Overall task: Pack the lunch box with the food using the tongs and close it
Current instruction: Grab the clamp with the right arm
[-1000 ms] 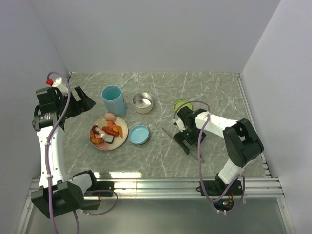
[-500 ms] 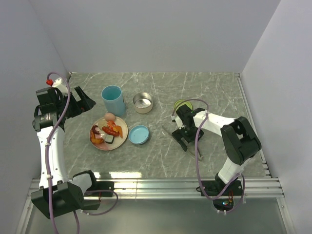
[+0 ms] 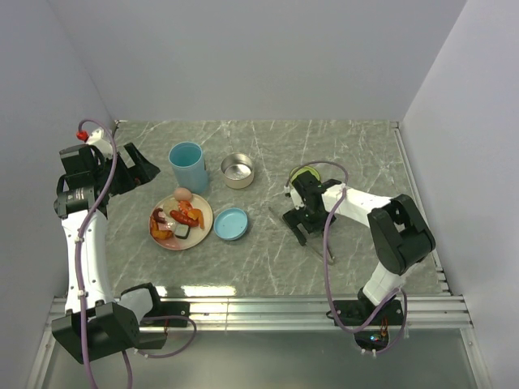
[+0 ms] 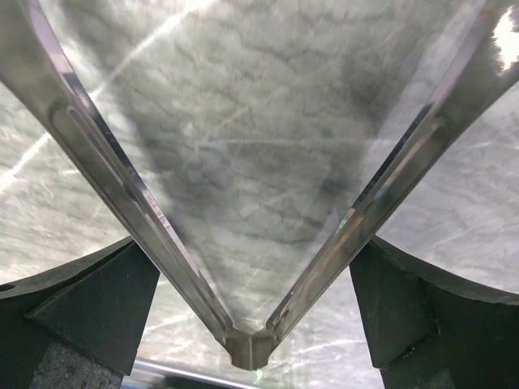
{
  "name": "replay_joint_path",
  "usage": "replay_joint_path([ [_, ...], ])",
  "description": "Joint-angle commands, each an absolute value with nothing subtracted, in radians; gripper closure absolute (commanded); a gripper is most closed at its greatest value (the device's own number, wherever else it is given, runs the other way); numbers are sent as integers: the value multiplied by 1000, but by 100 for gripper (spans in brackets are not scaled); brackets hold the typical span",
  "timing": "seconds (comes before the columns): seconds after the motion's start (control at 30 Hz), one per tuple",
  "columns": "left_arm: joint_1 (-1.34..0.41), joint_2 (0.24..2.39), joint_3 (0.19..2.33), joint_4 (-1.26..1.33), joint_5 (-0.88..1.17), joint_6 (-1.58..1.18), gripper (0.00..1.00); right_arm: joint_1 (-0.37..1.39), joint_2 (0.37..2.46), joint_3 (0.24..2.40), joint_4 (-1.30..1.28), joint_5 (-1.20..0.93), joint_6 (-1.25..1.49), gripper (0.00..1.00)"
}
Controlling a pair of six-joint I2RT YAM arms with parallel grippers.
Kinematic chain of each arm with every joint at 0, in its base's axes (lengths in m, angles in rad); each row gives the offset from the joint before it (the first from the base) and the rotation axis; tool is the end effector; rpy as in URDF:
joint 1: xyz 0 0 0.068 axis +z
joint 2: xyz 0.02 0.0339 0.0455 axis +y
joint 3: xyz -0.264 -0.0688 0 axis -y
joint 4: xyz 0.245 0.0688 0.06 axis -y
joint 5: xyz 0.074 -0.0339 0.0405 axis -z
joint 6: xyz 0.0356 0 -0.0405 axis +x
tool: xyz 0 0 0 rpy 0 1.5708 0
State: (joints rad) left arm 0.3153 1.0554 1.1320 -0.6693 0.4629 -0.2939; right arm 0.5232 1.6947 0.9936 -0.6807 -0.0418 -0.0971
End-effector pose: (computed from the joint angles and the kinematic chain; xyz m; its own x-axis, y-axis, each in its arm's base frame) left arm 0.2116 0.0523 0.3626 -0.5299 -0.4455 -0.7216 -0.0824 0.8739 -0.4790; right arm 0.2584 0.1507 0.1557 -0.7977 -0.5720 -0.1910 -0.5861 0.8099 0.0226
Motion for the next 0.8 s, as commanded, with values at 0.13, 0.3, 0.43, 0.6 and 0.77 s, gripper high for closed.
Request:
replay_joint_path([
  [0.13, 318, 1045, 1154, -637, 491, -296, 1, 529, 1741, 996, -568, -89, -72, 9],
  [0.3, 318, 1048, 1167, -643, 497, -288, 1, 529, 1692, 1008, -595, -104, -83, 26],
  [0.43, 319, 1049, 1177, -641, 543, -272, 1, 528, 1535, 1022, -623, -129, -90, 29],
  [0.6, 319, 1022, 1172, -624, 555, -268, 1, 528, 1408, 1078, -716, -178, -113, 32],
  [0.77, 318, 980, 1172, -634, 583, -218, 1, 528, 1344, 1158, -848, -259, -169, 33],
])
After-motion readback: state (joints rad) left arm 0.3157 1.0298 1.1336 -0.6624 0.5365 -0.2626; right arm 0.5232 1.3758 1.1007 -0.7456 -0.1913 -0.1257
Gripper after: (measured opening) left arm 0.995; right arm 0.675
